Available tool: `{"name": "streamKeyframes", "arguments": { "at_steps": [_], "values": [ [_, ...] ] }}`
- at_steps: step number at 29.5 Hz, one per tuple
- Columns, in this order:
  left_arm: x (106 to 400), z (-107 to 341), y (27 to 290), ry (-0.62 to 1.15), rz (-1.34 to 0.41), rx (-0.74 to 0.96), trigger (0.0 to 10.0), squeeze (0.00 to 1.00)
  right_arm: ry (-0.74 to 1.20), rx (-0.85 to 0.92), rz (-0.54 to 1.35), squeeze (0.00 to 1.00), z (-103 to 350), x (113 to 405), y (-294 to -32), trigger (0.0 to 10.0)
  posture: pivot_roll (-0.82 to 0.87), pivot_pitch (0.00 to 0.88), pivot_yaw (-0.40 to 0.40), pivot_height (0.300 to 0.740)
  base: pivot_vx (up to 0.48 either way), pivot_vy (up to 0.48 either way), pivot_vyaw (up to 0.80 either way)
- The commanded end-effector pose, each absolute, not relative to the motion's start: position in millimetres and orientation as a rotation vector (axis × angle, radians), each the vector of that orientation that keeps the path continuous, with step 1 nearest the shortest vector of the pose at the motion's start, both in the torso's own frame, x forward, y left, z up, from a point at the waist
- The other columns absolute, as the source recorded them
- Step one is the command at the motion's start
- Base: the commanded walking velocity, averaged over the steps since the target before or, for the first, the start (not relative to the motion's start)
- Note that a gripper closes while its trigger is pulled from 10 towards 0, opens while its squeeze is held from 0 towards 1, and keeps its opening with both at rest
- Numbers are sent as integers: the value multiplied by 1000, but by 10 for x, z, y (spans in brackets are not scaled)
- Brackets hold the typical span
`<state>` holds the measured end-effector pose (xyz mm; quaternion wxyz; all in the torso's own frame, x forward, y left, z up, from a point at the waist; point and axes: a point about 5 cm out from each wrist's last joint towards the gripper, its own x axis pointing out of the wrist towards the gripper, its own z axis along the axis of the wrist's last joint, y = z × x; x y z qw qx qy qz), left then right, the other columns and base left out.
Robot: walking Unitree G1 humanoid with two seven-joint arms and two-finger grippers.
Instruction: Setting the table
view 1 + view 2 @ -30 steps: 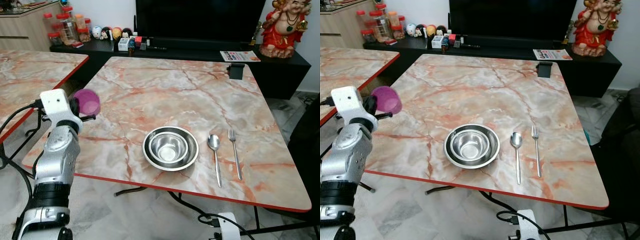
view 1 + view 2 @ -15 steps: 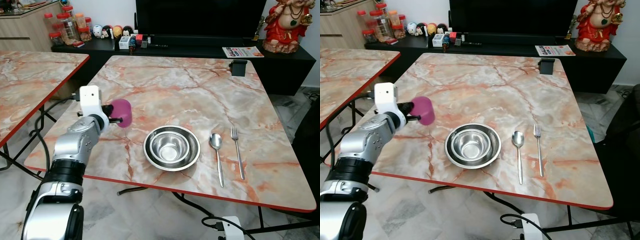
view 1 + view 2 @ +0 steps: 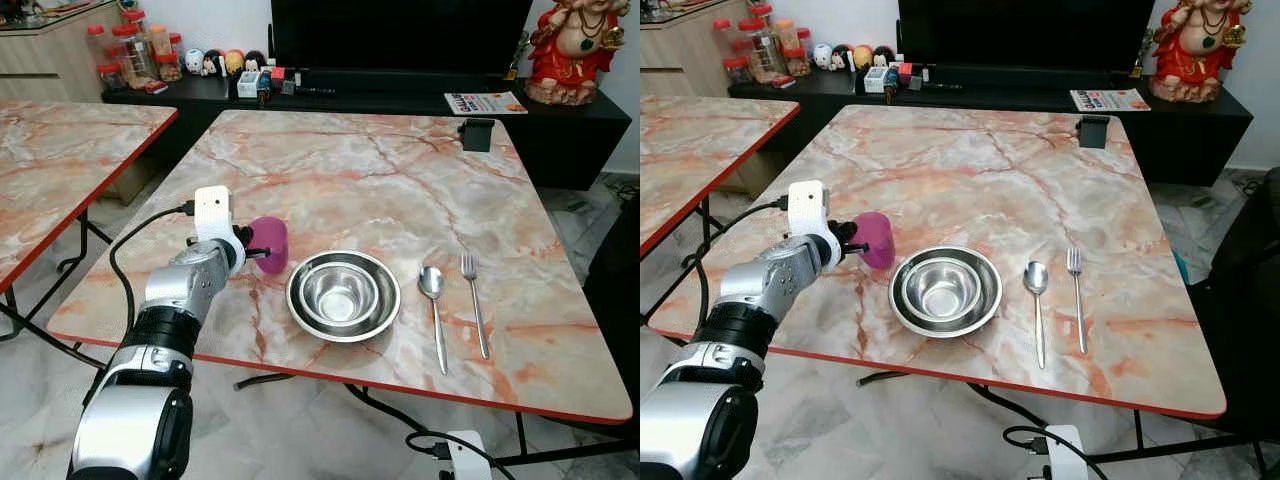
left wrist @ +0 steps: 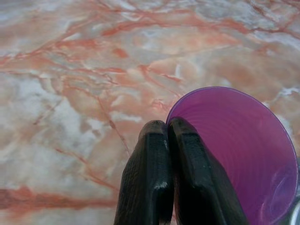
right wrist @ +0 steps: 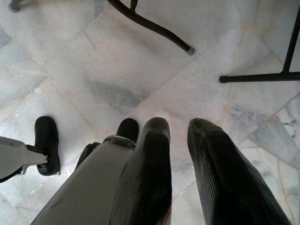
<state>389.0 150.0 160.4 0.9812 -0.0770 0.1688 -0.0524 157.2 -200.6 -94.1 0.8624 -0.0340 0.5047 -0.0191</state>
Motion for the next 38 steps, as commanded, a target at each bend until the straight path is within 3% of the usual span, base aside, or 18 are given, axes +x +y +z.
{"name": "streamKeyframes", "arguments": {
  "at_steps": [1, 24, 25, 26, 27, 28, 37, 38],
  "values": [
    [3939, 1681, 1457, 319, -104, -125, 10000, 0, 1048, -52, -60, 0, -933, 1587, -2009, 10000, -85, 0, 13, 740, 0, 0, 0],
    [3995, 1607, 1452, 364, -65, -107, 10000, 0, 1048, -36, -69, 0, -943, 1578, -1969, 10000, -87, 0, 27, 740, 0, 0, 0],
    [3997, 1603, 1446, 367, -65, -109, 10000, 349, 1048, -34, -69, 0, -943, 1579, -1965, 10000, -88, 0, 29, 740, 0, 0, 0],
    [3999, 1602, 1440, 368, -66, -109, 10000, 855, 1047, -32, -70, 0, -944, 1580, -1963, 10000, -88, 0, 29, 740, 0, 0, 0],
    [3999, 1602, 1440, 368, -66, -109, 10000, 855, 1047, -32, -70, 0, -944, 1580, -1963, 10000, -88, 0, 29, 740, 0, 0, 0],
    [4000, 1601, 1438, 368, -66, -110, 10000, 1000, 1048, -31, -71, 0, -944, 1579, -1961, 10000, -89, 0, 30, 740, 0, 0, 0],
    [4008, 1594, 1438, 372, -62, -115, 10000, 1000, 1049, -28, -74, 0, -945, 1578, -1961, 10000, -89, 0, 32, 740, 0, 0, 0],
    [4008, 1593, 1439, 372, -61, -117, 10000, 878, 1049, -28, -74, 0, -945, 1578, -1960, 10000, -88, 0, 32, 740, 0, 0, 0]
  ]
}}
